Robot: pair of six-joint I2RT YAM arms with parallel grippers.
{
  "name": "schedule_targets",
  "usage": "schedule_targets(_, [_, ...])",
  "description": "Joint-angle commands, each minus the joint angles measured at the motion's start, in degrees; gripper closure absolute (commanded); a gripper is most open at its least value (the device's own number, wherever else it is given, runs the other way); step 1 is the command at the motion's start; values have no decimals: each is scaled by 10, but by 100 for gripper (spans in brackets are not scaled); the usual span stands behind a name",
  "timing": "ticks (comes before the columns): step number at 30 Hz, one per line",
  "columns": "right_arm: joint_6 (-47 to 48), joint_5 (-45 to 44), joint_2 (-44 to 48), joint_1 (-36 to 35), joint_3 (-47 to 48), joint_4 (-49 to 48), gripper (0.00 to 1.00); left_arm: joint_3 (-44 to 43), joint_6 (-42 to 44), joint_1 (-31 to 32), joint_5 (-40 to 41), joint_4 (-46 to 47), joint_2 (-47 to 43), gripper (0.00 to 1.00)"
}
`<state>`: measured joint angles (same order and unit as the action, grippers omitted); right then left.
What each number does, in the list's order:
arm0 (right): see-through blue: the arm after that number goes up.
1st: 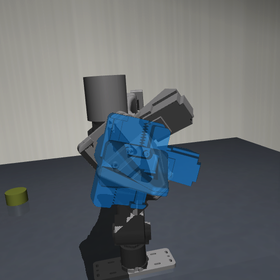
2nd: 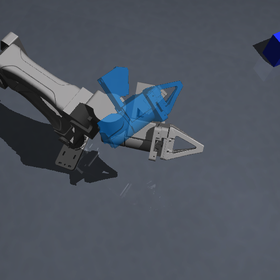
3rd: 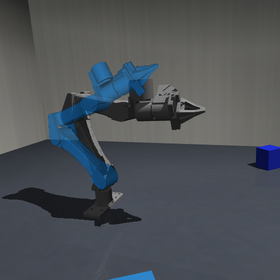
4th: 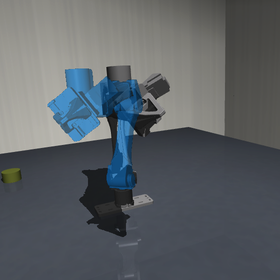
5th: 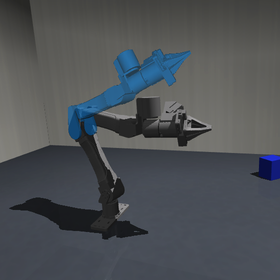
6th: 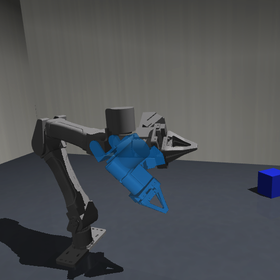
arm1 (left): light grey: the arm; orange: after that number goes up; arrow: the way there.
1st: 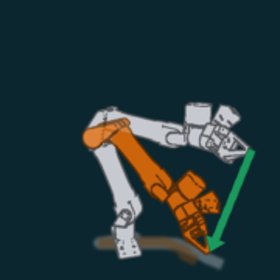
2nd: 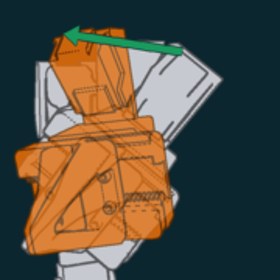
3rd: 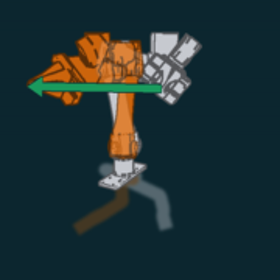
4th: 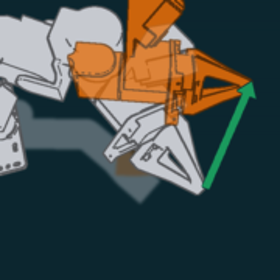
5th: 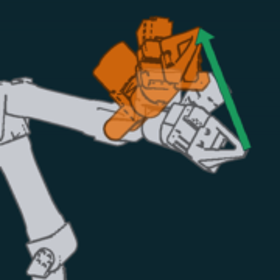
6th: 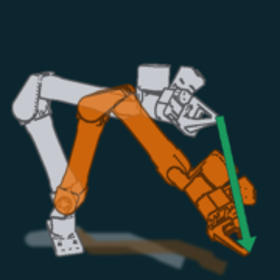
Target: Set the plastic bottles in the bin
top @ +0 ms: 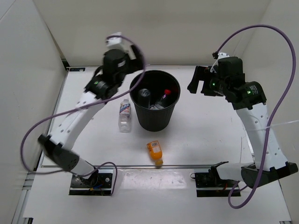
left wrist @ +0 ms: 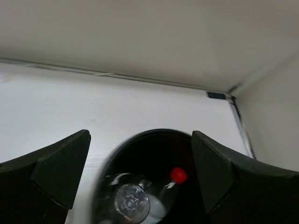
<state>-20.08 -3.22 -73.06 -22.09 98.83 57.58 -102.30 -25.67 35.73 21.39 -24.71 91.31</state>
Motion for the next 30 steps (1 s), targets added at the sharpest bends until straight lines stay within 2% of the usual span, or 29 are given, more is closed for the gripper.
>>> schedule_targets(1, [1,8,12,5,-8,-21,0,120,8,-64,68,5,-119,0])
schedule_targets(2, [1,8,12,5,-8,-21,0,155,-16,-103,49,-1,-133,0])
schedule_targets(4, [1,14,12,10,-8,-21,0,257,-42,-136,-14,-1,-162,0])
schedule_targets(7, [1,25,0,10,-8,-21,0,355,-89,-196,-91,-1,-168,0])
schedule_targets(10, [1,36,-12,10,-2,-21,0,394,-51,-227,-185,29,-136,1])
schedule_targets(11, [1,36,-12,10,-2,-21,0,423,-42,-227,-194,45,-136,1])
schedule_targets(14, [1,42,-18,10,3,-27,0,491,-52,-264,-283,133,-128,1])
schedule_targets(21, [7,42,-18,10,3,-27,0,519,-56,-276,-325,186,-84,0])
schedule_targets(30, [12,36,5,10,-28,-27,0,499,-56,-241,-357,191,-3,0])
